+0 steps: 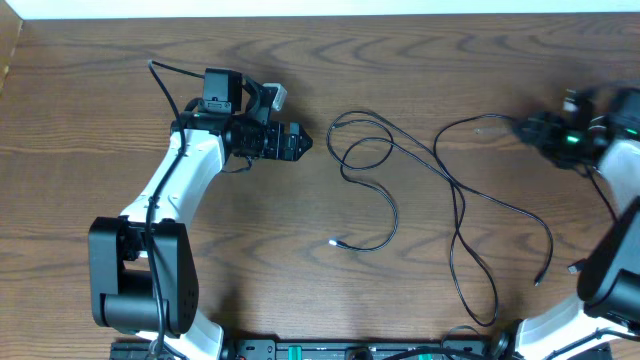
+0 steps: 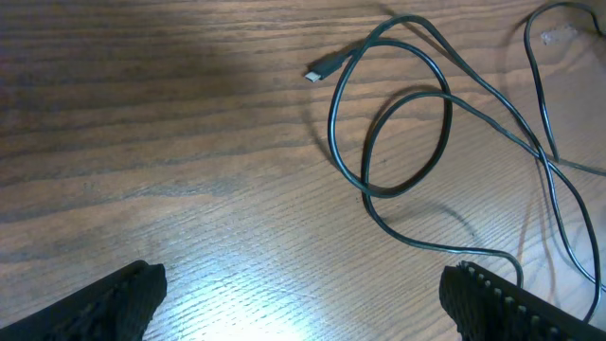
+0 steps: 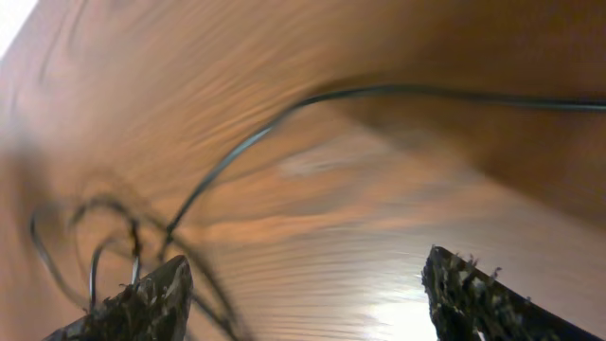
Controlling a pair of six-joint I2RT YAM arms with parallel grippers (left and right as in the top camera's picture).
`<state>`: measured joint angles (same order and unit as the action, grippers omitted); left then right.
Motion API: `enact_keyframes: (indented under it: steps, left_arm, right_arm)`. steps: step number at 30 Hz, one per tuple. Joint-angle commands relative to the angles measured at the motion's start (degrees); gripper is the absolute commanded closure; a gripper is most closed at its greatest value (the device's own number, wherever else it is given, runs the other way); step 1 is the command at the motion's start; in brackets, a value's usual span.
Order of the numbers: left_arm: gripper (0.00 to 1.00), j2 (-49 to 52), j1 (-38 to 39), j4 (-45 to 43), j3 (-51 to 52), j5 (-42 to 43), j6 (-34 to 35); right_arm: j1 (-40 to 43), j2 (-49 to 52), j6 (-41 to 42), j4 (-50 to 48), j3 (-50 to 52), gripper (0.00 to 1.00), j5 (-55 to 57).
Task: Untangle cables
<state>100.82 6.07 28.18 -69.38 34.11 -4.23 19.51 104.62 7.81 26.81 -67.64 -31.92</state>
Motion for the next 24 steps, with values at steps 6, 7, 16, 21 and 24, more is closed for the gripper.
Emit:
enact_keyframes:
  steps: [6,7,16,21,24]
  left_arm:
    - [0.02,-1.2,-0.1,0.0,0.5,-0.5,0.5]
    - [0.02,-1.2,-0.1,0.0,0.5,-0.5,0.5]
    - [0.02,-1.2,-0.1,0.0,0.5,-0.5,0.5]
    - [0.02,-1.2,-0.1,0.0,0.5,-0.5,0.5]
    - [0.02,-1.2,-0.1,0.0,0.5,-0.5,0.5]
  right_arm:
    - [-16.3,0.3,-9.2,-1.1,-0.1,0.28,-0.1]
    - [-17.8,0.3,-9.8,-1.1,-0.1,0.29,-0.1]
    - [-27.9,0.3,-11.7,0.7,-0.1,0.74,9.4]
    - [-28.7,0.5,-11.5,3.4,0.0,0.89,13.0]
    - [-28.3,1.1,-11.1,3.5,0.2,0.89,14.2]
